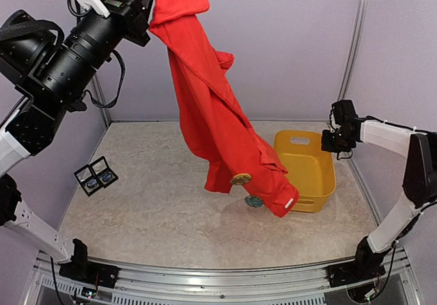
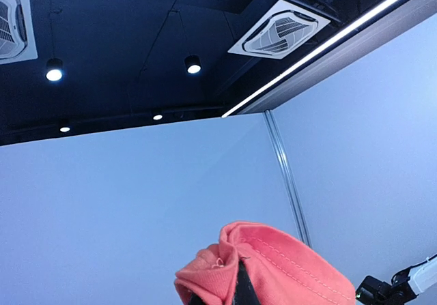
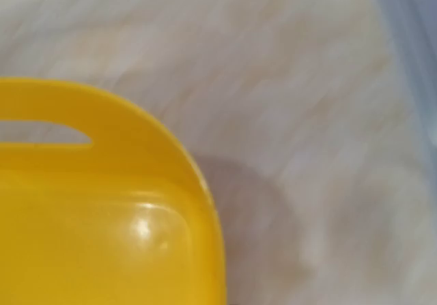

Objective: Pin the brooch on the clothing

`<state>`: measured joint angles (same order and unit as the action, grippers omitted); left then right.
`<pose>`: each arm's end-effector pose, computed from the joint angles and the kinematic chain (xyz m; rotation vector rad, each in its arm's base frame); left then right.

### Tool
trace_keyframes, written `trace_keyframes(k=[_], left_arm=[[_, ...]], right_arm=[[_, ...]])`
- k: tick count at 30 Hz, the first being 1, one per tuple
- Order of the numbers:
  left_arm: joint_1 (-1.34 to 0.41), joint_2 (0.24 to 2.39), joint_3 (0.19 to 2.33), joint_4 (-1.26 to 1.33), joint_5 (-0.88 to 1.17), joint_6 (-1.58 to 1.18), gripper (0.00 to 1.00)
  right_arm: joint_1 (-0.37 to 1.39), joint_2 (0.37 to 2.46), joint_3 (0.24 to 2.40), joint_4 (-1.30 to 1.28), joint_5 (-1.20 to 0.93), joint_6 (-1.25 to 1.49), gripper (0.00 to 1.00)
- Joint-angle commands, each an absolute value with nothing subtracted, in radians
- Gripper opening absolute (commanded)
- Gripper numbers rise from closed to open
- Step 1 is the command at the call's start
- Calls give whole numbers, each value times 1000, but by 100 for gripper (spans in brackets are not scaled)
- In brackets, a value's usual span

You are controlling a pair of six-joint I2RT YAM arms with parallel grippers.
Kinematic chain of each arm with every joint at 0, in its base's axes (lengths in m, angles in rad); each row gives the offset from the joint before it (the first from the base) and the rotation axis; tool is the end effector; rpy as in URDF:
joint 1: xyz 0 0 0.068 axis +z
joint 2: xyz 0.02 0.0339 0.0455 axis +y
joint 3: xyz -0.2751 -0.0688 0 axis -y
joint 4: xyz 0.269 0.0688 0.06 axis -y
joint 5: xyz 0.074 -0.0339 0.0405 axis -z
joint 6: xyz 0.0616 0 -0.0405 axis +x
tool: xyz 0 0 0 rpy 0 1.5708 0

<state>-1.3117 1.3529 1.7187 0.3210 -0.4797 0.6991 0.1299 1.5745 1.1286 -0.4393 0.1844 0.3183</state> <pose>0.1017 -0.2728 0.6159 0.4935 0.8454 -0.3514 0.3731 0.0373 0.2226 0.3090 2.4160 -0.0264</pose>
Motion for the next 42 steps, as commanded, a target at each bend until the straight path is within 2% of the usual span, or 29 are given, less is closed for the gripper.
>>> trace_keyframes(k=[1, 9, 15, 17, 20, 22, 24, 27, 31, 37, 42], left_arm=[[-1339, 1314, 1722, 373, -554, 746, 0], [-1343, 1293, 1676, 298, -626, 751, 0], [-1344, 1287, 1608, 322, -730, 773, 0], [-1342, 1291, 1590, 331, -776, 773, 0], [-1338, 1319, 1588, 305, -840, 755, 0], [-1327, 1342, 1583, 301, -861, 740, 0], [-1297, 1365, 1585, 291, -864, 695, 0], [-1225, 1395, 1583, 261, -835, 579, 0], [-1115, 1442, 1575, 185, -754, 407, 0], [-1036, 1513, 1542, 151, -675, 282, 0], [-1016, 1530, 1507, 158, -633, 251, 0]], right_arm=[[27, 1678, 1284, -348, 197, 260, 0], [-86, 1982, 1655, -419, 165, 252, 0], [-109, 2124, 1824, -475, 76, 204, 1], [-109, 2161, 1892, -539, 84, 198, 25], [-108, 2165, 1968, -610, 108, 176, 48], [-104, 2118, 1968, -612, 117, 163, 59], [-85, 2037, 1956, -607, 125, 146, 65], [-16, 1902, 1900, -592, 147, 98, 68], [193, 1686, 1709, -520, 104, 15, 68], [552, 1378, 1195, -217, -111, -3, 69], [776, 1287, 785, 116, -73, -3, 72]])
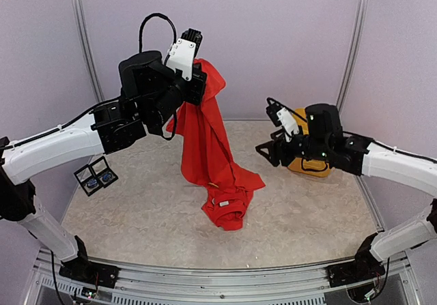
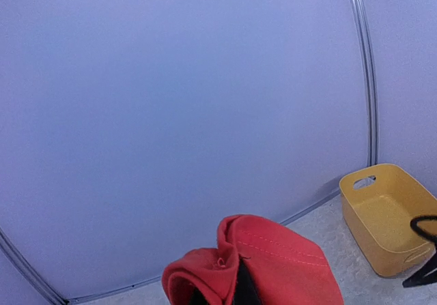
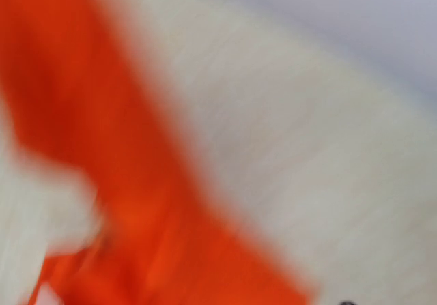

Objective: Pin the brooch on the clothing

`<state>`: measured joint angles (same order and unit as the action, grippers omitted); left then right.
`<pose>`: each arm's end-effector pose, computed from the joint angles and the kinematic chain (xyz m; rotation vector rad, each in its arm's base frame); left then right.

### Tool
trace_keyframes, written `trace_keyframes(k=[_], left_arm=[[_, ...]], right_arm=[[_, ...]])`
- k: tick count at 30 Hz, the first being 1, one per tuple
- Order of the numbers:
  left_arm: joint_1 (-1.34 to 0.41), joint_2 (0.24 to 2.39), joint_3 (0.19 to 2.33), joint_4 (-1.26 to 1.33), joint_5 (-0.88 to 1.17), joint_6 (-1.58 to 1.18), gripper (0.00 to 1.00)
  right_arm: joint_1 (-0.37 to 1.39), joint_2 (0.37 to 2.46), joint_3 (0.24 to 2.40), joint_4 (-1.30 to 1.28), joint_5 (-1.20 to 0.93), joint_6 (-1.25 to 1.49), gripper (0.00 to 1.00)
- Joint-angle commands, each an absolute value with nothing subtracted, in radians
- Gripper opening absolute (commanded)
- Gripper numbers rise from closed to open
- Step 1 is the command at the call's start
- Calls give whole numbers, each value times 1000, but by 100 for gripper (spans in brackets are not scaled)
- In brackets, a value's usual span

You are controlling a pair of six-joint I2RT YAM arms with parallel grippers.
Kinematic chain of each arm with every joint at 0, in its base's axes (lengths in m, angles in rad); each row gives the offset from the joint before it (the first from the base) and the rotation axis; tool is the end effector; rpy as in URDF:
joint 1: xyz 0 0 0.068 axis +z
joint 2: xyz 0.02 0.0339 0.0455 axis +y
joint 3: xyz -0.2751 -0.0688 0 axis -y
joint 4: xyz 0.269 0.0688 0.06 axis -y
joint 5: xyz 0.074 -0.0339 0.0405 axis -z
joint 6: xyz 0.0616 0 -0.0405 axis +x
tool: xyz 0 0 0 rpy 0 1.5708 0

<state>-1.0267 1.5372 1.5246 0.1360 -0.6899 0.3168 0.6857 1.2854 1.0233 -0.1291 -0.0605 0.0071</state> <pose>0.2412 -0.3229 0.4600 0.4158 1.4164 -0.0771 0.2632 0.2202 0.3141 -0.7026 1.8691 0.5104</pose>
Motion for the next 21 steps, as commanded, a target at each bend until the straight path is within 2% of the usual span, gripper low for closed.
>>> trace_keyframes(k=[1, 5, 8, 12, 21], left_arm=[[-1014, 1529, 1502, 157, -630, 251, 0], [-1009, 1518, 1481, 156, -629, 253, 0], [-1007, 1503, 1460, 161, -623, 259, 0], [-999, 1490, 1441, 162, -631, 256, 0], [-994, 1494, 1440, 158, -622, 248, 0]], right_arm=[[789, 1300, 749, 150, -50, -3, 72], [796, 1437, 737, 142, 149, 13, 68], [766, 1581, 827, 70, 252, 17, 58], [709, 1759, 1024, -99, 246, 121, 45], [694, 1967, 1195, -298, 138, 198, 50]])
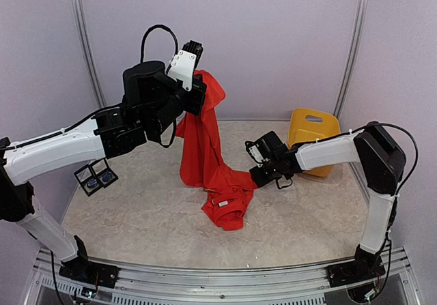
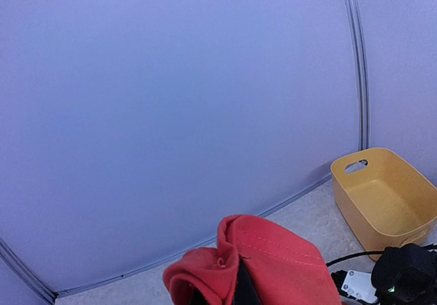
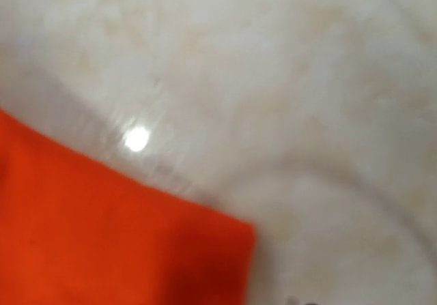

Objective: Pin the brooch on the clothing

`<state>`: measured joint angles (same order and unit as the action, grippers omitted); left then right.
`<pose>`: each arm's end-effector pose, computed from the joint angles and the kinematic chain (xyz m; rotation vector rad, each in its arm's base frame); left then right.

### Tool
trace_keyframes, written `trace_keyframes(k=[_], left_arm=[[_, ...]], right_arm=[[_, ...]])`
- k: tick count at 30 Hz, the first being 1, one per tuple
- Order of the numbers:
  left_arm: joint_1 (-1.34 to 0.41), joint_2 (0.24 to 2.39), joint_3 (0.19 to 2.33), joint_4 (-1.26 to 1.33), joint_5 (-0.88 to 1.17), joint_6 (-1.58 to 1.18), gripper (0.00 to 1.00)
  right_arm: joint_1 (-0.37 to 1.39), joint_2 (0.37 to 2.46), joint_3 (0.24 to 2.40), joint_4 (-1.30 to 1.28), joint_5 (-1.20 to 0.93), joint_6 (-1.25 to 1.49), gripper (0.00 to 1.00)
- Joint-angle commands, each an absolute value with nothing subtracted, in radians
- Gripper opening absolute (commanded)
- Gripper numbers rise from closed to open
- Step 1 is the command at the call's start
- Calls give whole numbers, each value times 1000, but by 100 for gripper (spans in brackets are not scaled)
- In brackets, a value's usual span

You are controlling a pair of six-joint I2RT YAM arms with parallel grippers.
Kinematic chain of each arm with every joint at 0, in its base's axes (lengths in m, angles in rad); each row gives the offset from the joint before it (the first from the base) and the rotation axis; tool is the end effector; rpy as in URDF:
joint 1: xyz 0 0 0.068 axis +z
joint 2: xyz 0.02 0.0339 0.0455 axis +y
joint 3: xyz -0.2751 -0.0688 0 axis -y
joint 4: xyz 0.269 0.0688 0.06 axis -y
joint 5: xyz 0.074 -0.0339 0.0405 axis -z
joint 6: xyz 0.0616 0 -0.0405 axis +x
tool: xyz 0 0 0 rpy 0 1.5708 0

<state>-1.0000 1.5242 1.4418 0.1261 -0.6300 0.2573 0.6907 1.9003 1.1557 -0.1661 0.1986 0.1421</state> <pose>0.2487 -0.3202 0.4314 0.4549 1.4676 -0.1097 0.3391 0.2645 0.1295 -0.5852 2.3895 0.1167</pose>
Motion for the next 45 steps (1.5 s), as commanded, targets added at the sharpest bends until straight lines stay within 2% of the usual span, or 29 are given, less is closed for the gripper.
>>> trace_keyframes(k=[1, 3, 5, 8, 13, 22, 27, 33, 38, 45], left_arm=[[-994, 1494, 1437, 158, -623, 248, 0], [-993, 1490, 1432, 158, -622, 249, 0], [-991, 1484, 1427, 159, -623, 251, 0], [-989, 1482, 1427, 157, -628, 253, 0], [-982, 1446, 1405, 162, -660, 269, 0], [-978, 1237, 1322, 101, -677, 284, 0], [-1048, 1086, 1287, 42, -627, 301, 0], [-1260, 917, 1222, 22, -464, 364, 0], [-1320, 824, 1230, -34, -417, 251, 0], [-1320, 813, 1234, -146, -654, 121, 0]], right_arm=[[696, 1980, 1201, -321, 123, 214, 50], [703, 2004, 1205, -353, 106, 242, 50], [709, 2020, 1206, -372, 96, 261, 42], [709, 2026, 1220, -396, 42, 277, 0], [705, 1908, 1278, -439, 2, 281, 0], [714, 1504, 1521, -555, 98, 146, 0], [730, 1302, 1586, -501, -28, 75, 0], [764, 1108, 1591, -376, -266, 31, 0], [783, 1055, 1685, -385, -329, 34, 0], [782, 1128, 1797, -470, -64, 11, 0]])
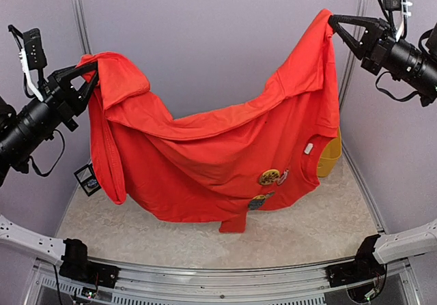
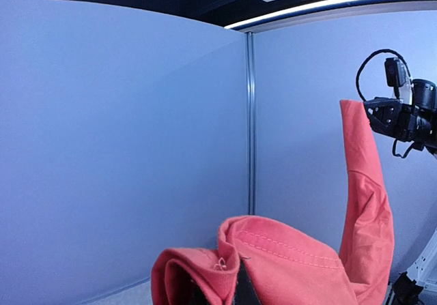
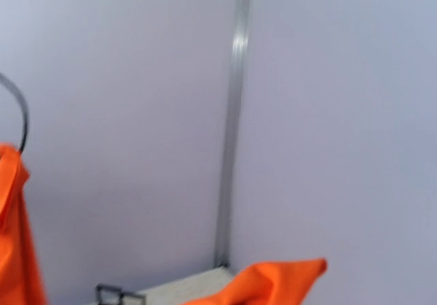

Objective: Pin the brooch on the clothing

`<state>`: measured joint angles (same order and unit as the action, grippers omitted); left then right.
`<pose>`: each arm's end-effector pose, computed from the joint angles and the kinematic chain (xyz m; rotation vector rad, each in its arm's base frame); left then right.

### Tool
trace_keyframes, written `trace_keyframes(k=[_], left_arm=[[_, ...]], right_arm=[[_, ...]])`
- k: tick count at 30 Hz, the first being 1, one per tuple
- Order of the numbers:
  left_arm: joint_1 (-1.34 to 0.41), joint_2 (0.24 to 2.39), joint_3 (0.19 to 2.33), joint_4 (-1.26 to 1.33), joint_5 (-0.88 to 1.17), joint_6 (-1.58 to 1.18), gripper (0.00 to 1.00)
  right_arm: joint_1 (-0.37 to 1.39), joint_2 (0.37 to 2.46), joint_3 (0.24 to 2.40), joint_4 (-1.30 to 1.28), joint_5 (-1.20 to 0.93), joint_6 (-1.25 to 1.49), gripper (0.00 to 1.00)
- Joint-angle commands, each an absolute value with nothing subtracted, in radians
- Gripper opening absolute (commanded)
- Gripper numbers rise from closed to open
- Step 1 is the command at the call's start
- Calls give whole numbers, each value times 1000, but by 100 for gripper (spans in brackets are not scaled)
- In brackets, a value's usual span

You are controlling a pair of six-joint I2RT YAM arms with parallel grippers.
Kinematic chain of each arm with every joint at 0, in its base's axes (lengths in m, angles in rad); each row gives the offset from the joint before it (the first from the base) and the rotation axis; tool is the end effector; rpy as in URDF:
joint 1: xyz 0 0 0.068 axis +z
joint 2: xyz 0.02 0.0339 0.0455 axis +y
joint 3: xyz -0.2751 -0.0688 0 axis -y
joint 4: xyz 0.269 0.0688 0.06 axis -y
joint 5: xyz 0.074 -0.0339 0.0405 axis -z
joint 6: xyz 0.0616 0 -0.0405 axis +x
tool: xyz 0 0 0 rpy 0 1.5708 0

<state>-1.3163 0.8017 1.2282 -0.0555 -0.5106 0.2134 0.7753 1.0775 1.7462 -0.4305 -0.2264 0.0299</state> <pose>0.0714 -0.1548 0.5234 0.4970 1.1745 -0.6478 0.1288 0.1456 0.6013 -0.6847 1.2061 0.8276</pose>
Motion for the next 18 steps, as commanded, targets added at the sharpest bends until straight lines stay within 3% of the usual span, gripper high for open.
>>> trace_keyframes(k=[1, 5, 11, 15, 18], left_arm=[[-1317, 833, 1251, -181, -695, 100, 0], [-1239, 906, 1273, -327, -786, 10, 0], [-877, 1010, 1021, -250, -352, -300, 0], [-710, 1134, 853, -84, -227, -408, 0], [-615, 1308, 878, -10, -207, -407, 0]], right_arm=[[783, 1161, 1815, -486, -17, 11, 0], [747, 1314, 1872, -533, 162, -24, 0], [619, 1508, 1691, -400, 138, 79, 0], [546, 1698, 1563, -257, 113, 149, 0], [509, 1902, 1657, -228, 132, 186, 0]])
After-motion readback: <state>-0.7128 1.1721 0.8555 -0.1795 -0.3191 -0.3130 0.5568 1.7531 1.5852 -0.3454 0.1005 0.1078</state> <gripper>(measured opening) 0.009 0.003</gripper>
